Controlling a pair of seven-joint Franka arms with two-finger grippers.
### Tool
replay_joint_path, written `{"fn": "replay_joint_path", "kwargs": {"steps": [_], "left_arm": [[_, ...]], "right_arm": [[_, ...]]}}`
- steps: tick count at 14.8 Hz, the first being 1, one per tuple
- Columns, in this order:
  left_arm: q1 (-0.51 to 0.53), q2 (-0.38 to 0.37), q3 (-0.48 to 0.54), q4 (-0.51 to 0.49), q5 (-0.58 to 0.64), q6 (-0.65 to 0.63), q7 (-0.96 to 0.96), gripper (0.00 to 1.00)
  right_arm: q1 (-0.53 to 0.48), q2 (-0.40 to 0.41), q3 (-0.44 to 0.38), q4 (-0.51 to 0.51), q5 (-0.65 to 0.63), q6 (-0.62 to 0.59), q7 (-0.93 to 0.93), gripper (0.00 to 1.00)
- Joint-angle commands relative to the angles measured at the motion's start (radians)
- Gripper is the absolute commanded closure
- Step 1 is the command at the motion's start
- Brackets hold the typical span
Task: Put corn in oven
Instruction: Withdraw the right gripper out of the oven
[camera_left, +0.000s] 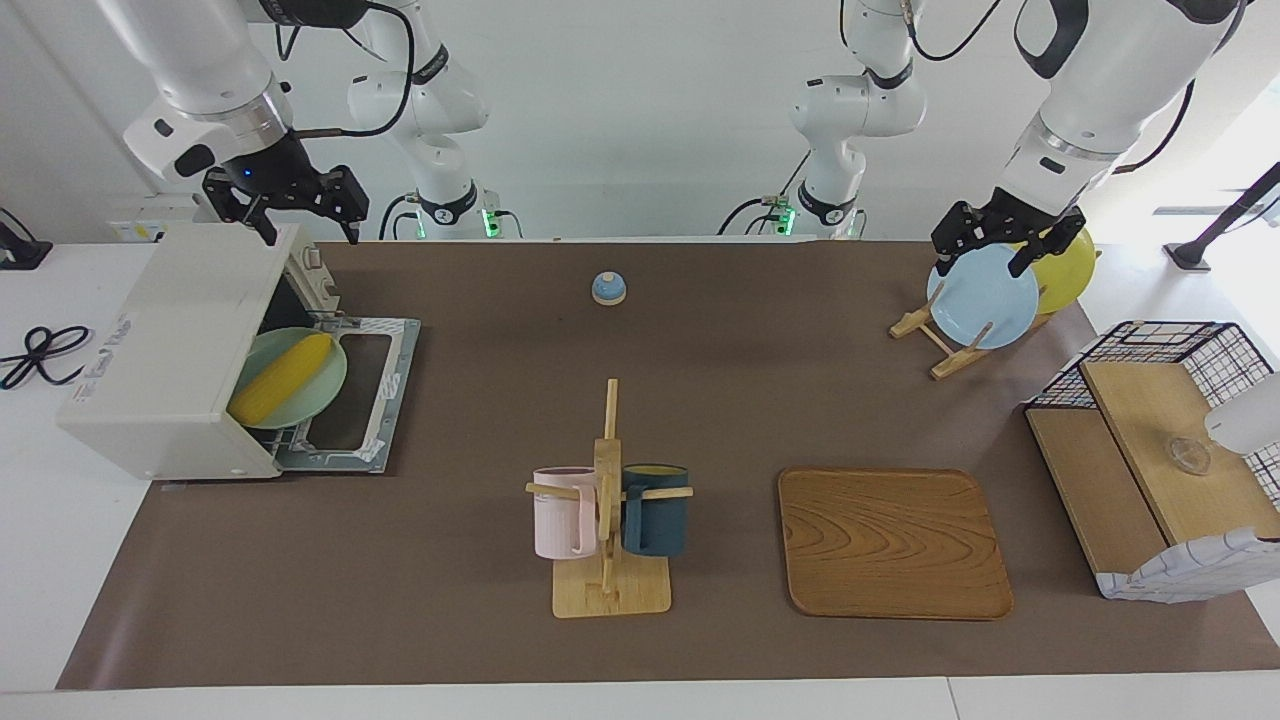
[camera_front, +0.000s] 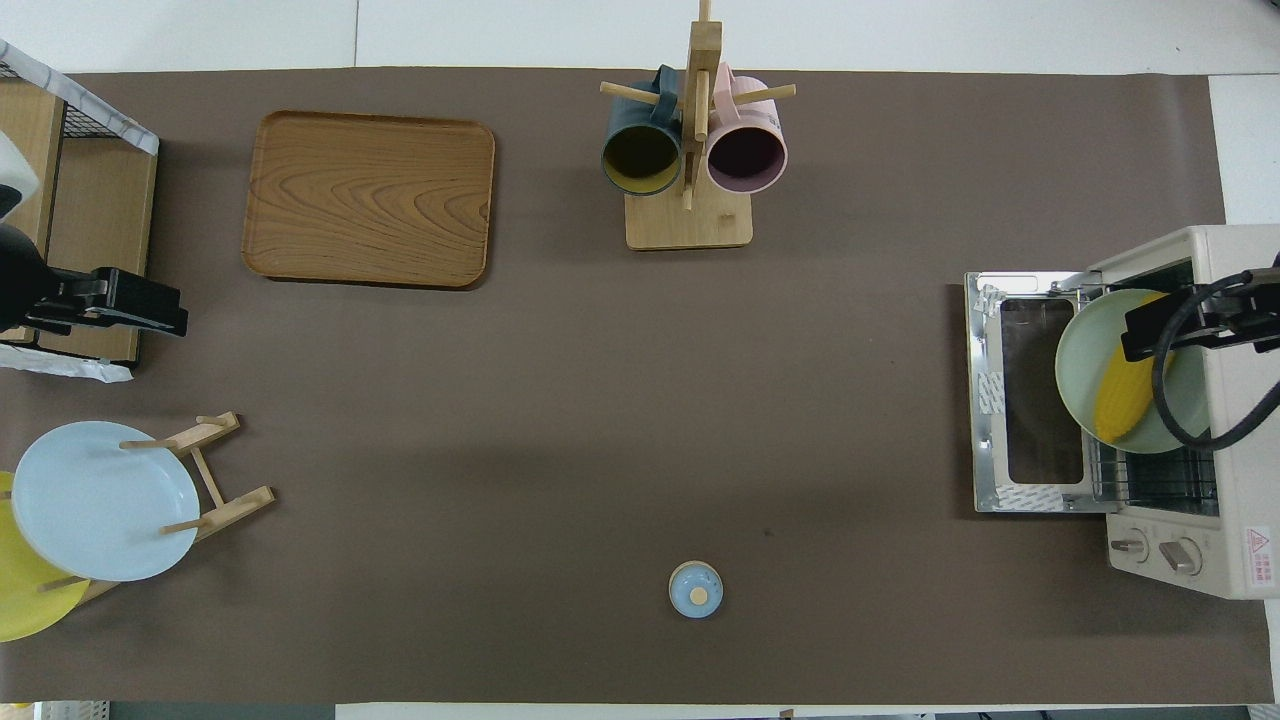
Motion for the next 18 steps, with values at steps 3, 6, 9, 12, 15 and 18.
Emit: {"fn": "replay_joint_path", "kwargs": {"steps": [3, 6, 9, 12, 15, 18], "left_arm": [[0.014, -0.021, -0.009, -0.023, 0.02, 0.009, 0.011, 0.0], [0.014, -0.021, -0.009, -0.023, 0.02, 0.008, 0.011, 0.0], [0.014, -0.021, -0.009, -0.023, 0.02, 0.009, 0.011, 0.0], [0.014, -0.021, -0.009, -0.023, 0.02, 0.008, 0.011, 0.0], [0.014, -0.021, -0.009, -0.023, 0.02, 0.009, 0.011, 0.0], [0.014, -0.021, -0.009, -0.023, 0.02, 0.009, 0.011, 0.0]], "right_arm": [[0.005, -0.021, -0.012, -0.037, 0.029, 0.048, 0.005, 0.0], [0.009, -0.023, 0.027, -0.083, 0.034, 0.114, 0.056, 0.0], [0.007, -0.038, 0.076, -0.177, 0.031, 0.191, 0.076, 0.0], [-0.005, -0.043, 0.104, -0.309, 0.02, 0.29, 0.074, 0.3], [-0.004, -0.018, 0.151, -0.439, 0.014, 0.404, 0.123, 1.0], [-0.008, -0.021, 0.257, -0.623, -0.147, 0.551, 0.267, 1.0]]}}
